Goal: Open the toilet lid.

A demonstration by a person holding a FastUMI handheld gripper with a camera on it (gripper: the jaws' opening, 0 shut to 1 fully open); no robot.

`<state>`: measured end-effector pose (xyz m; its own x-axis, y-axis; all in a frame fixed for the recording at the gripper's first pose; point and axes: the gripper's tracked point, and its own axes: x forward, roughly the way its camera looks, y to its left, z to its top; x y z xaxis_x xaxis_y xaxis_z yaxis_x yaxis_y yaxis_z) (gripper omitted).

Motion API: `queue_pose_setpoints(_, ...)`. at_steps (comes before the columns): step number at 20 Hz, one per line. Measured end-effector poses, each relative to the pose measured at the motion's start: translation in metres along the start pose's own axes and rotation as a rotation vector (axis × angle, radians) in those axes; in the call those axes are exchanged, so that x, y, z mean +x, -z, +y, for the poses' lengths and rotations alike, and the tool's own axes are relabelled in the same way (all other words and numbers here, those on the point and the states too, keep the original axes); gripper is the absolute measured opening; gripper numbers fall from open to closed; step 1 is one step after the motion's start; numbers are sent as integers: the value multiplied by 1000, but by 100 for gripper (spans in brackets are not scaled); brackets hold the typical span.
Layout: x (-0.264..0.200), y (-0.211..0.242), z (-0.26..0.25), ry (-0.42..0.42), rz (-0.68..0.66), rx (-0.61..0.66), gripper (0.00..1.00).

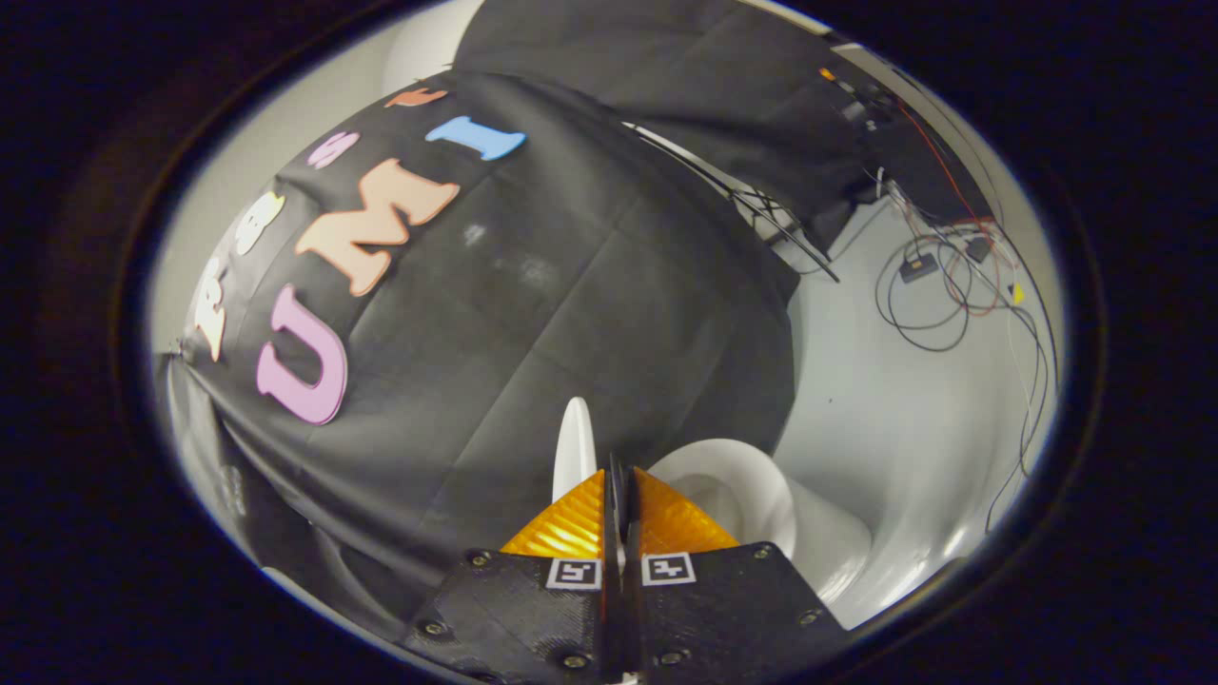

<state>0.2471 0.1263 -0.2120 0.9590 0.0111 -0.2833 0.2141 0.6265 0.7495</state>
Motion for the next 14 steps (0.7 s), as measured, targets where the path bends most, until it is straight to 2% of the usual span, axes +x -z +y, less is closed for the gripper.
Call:
queue_pose_setpoints(8,-36,4,101,-84,-14,-212,1)
queue_pose_setpoints(14,-59,19,160,-113,-16,-441,1)
